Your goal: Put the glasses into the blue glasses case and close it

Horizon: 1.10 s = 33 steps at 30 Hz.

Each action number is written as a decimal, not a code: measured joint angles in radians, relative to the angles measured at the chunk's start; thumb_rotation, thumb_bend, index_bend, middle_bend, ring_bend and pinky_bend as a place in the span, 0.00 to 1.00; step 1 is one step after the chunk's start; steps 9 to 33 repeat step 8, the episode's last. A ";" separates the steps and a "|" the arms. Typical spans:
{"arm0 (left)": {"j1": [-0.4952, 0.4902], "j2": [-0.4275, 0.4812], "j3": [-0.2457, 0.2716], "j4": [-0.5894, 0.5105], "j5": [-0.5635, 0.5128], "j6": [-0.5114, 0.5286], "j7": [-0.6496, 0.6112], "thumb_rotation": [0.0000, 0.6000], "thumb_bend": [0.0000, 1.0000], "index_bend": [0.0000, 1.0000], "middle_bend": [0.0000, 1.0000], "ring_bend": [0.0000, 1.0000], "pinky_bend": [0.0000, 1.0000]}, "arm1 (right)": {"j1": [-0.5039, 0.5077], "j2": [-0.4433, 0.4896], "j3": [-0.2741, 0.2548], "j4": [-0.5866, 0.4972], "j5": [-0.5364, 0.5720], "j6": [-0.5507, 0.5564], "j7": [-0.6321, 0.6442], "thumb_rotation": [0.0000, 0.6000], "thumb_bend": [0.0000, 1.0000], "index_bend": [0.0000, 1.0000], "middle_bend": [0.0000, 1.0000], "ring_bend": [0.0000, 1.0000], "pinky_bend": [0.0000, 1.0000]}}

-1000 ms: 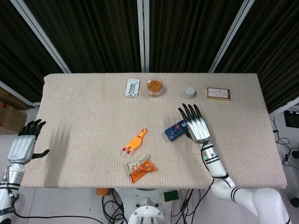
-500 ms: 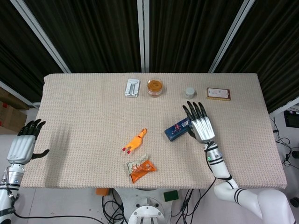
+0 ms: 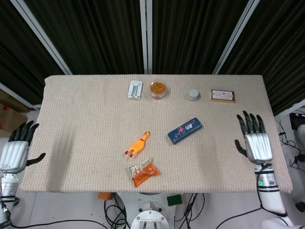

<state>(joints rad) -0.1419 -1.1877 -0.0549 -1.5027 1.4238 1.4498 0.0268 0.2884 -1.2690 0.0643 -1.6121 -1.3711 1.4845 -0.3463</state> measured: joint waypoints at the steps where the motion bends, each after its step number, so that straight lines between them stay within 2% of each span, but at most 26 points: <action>1: 0.007 -0.001 0.001 0.001 0.006 0.015 0.002 0.86 0.14 0.08 0.04 0.00 0.14 | -0.031 0.056 -0.008 -0.043 0.015 0.012 -0.009 1.00 0.35 0.00 0.00 0.00 0.00; 4: 0.031 -0.003 0.006 0.001 0.027 0.060 0.010 0.81 0.14 0.08 0.04 0.00 0.14 | -0.100 0.153 -0.024 -0.112 0.054 0.031 -0.007 1.00 0.35 0.00 0.00 0.00 0.00; 6: 0.046 0.001 0.013 -0.004 0.042 0.078 0.018 0.81 0.14 0.08 0.04 0.00 0.14 | -0.122 0.175 -0.033 -0.129 0.070 0.033 -0.001 1.00 0.35 0.00 0.00 0.00 0.00; 33: 0.053 0.009 0.020 -0.013 0.050 0.083 0.028 0.80 0.14 0.08 0.04 0.00 0.14 | -0.127 0.176 -0.037 -0.132 0.072 0.025 -0.005 1.00 0.35 0.00 0.00 0.00 0.00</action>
